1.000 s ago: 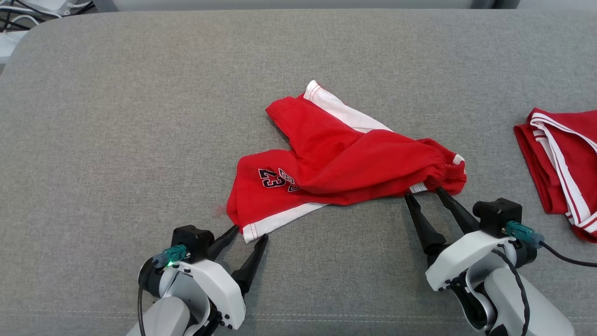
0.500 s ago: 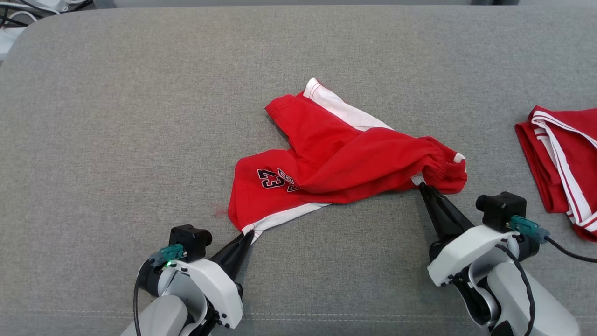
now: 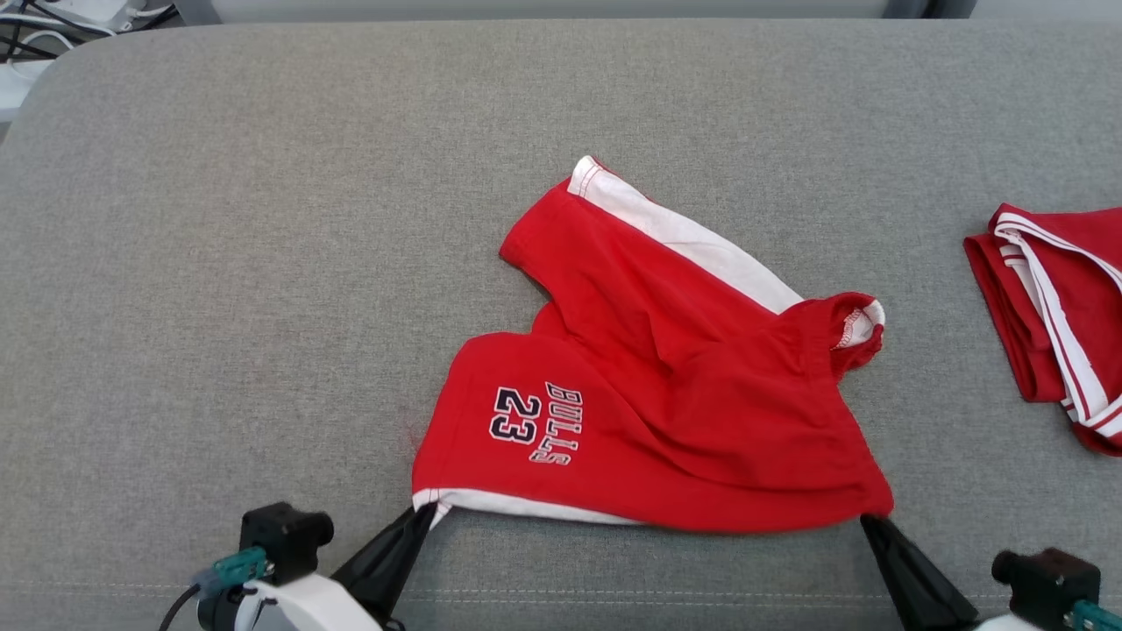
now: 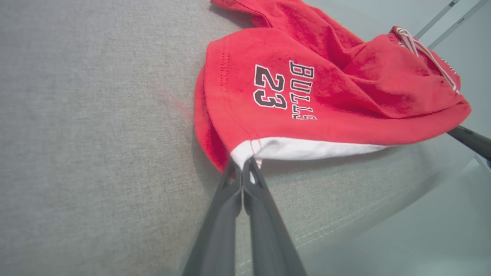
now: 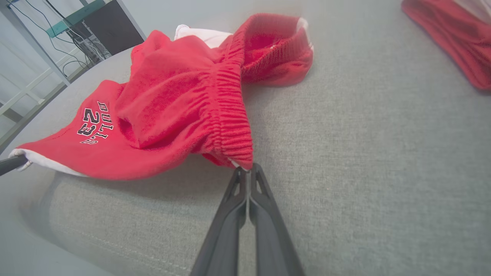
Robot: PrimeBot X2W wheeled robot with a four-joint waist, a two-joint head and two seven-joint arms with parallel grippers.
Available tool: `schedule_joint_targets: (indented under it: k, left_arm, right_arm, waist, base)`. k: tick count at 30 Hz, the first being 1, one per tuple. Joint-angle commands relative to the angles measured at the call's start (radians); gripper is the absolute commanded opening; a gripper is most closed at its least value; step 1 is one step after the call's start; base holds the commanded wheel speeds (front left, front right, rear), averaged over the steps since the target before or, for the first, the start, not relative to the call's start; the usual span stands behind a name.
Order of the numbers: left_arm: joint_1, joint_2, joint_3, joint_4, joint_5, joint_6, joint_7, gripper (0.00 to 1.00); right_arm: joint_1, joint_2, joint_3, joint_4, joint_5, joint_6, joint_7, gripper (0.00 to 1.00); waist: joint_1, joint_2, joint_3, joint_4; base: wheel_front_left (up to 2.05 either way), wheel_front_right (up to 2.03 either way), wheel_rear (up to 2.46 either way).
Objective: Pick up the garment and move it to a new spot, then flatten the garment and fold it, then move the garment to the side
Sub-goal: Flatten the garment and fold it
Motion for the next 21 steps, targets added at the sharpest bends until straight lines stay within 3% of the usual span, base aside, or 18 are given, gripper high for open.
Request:
schedule_joint_targets:
  k: [1,4,7,10,13,14,17,21]
  left_arm:
    - [-0.004,0.034,0.044,-0.046,-0.009,0.009,0.003,0.00]
    - [0.053,0.096,0.067,-0.214,-0.064,0.012,0.065,0.00]
    - [-0.022,0.160,0.086,-0.308,-0.128,-0.030,0.178,0.00]
    - [-0.250,0.197,0.124,-0.276,-0.253,-0.067,0.346,0.00]
    - [-0.583,0.164,0.195,-0.096,-0.344,-0.074,0.446,0.00]
    - [-0.695,0.142,0.215,-0.016,-0.352,-0.072,0.453,0.00]
    - [-0.984,0.098,0.245,0.176,-0.305,-0.080,0.386,0.00]
    - [-1.183,0.075,0.199,0.304,-0.223,-0.090,0.281,0.00]
  right_arm:
    - [0.020,-0.027,0.012,-0.045,0.014,0.004,0.006,0.00]
    - [0.104,-0.077,0.016,-0.194,0.084,0.004,0.105,0.00]
    - [0.055,-0.136,0.018,-0.301,0.216,0.004,0.274,0.00]
    - [-0.212,-0.201,0.022,-0.322,0.354,0.004,0.517,0.00]
    - [-0.634,-0.204,0.016,-0.187,0.386,0.004,0.694,0.00]
    - [-0.776,-0.180,0.015,-0.115,0.374,0.004,0.719,0.00]
    - [-1.130,-0.087,0.022,0.094,0.267,0.004,0.621,0.00]
    - [-1.339,-0.022,0.130,0.264,0.212,0.004,0.529,0.00]
  waist:
    - [0.0000,0.0000,0.004,0.000]
    - [0.0000,0.0000,0.018,0.002]
    - [0.0000,0.0000,0.033,0.004]
    - [0.0000,0.0000,0.036,-0.018]
    - [0.0000,0.0000,0.024,-0.045]
    - [0.0000,0.0000,0.018,-0.053]
    - [0.0000,0.0000,-0.004,-0.079]
    - [0.0000,0.0000,0.000,-0.087]
  base:
    - [0.00,0.00,0.00]
    - [0.00,0.00,0.00]
    - [0.00,0.00,0.00]
    - [0.00,0.00,0.00]
    - [0.00,0.00,0.00]
    - [0.00,0.00,0.00]
    - [0.00,0.00,0.00]
    - [0.00,0.00,0.00]
